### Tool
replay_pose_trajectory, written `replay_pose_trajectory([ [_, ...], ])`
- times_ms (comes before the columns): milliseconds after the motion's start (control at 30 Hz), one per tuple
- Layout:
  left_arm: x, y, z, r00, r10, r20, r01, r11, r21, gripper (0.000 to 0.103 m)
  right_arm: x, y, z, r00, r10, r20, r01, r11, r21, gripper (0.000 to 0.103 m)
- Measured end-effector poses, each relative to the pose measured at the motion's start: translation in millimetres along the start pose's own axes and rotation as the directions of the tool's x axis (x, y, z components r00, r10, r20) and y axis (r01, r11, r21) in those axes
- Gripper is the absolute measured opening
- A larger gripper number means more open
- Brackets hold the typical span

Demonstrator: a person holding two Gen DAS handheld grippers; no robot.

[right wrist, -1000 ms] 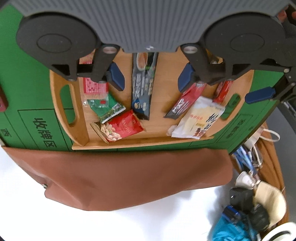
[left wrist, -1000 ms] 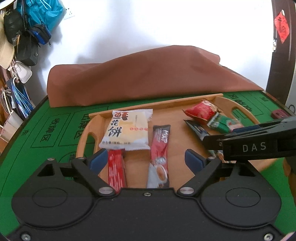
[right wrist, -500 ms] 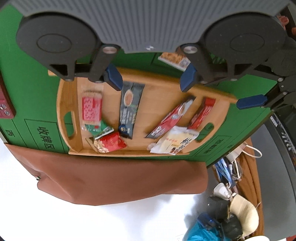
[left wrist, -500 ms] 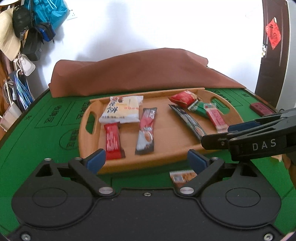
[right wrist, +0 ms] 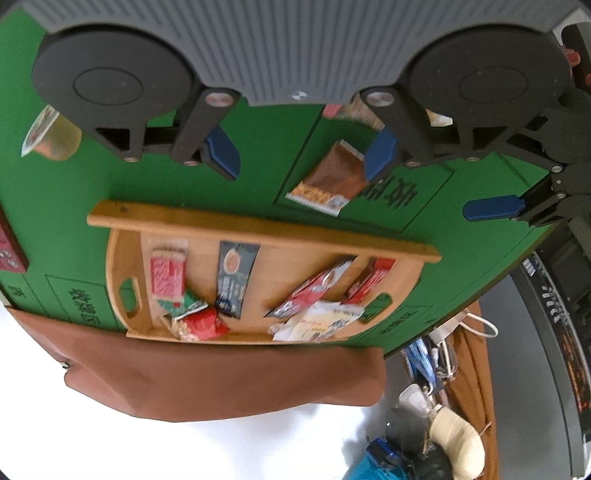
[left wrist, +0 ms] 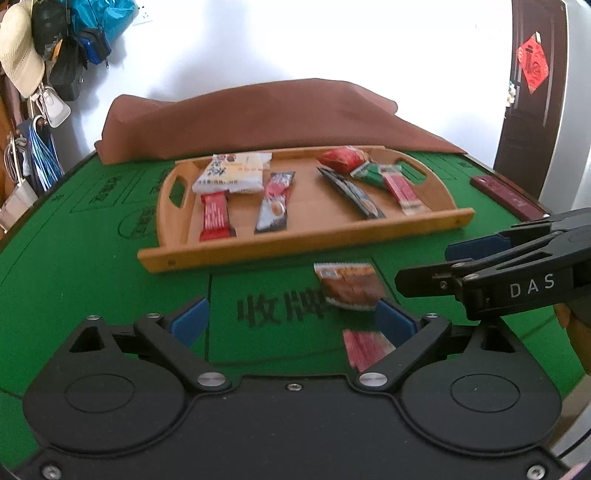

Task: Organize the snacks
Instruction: 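Grasp the cream cookie packet with the left tool while the right tool grasps the pink pastry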

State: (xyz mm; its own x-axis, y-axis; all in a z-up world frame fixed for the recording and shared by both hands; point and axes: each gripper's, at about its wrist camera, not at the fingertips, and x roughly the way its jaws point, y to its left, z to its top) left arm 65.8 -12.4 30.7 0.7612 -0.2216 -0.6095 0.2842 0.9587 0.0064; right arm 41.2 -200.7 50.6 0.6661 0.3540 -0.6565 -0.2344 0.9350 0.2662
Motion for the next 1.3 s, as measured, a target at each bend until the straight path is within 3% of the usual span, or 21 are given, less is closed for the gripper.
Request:
replay_pose_trajectory([
  [333, -20, 4, -21, 1.000, -0.012, -0.029, 0.011, 1.000, -0.027, 0.097, -6, 10, -15, 0.998, 0.050, -0.039, -0.051, 0.998, -0.025, 0.084],
  [633, -18, 5, -31, 0.997, -0.046, -0.058, 0.042, 0.996, -0.078, 0.097, -4, 11, -21, 0.997, 0.033, -0.065, -0.036, 0.998, -0.046, 0.085],
  [833, -14, 2, -35, 0.995, -0.049, -0.083, 0.042, 0.995, -0.091, 0.081, -5, 7, -24, 0.997, 0.012, -0.076, -0.016, 0.999, -0.049, 0.086],
  [900, -15, -1, -35, 0.997, -0.019, -0.077, 0.014, 0.997, -0.071, 0.071, -5, 6, -24, 0.997, 0.013, -0.078, -0.017, 0.999, -0.049, 0.086],
  [967, -16, -3, -35, 0.997, -0.005, -0.075, 0.000, 0.998, -0.065, 0.053, -5, 6, -24, 0.997, 0.013, -0.078, -0.017, 0.998, -0.053, 0.086],
  [1100, -22, 0, -33, 0.998, 0.010, -0.064, -0.015, 0.997, -0.074, 0.035, -4, 7, -24, 0.996, 0.017, -0.084, -0.022, 0.998, -0.060, 0.086],
  [1300, -33, 4, -34, 0.999, 0.016, -0.048, -0.020, 0.996, -0.090, 0.058, -3, 13, -25, 0.995, 0.039, -0.089, -0.047, 0.996, -0.081, 0.086],
])
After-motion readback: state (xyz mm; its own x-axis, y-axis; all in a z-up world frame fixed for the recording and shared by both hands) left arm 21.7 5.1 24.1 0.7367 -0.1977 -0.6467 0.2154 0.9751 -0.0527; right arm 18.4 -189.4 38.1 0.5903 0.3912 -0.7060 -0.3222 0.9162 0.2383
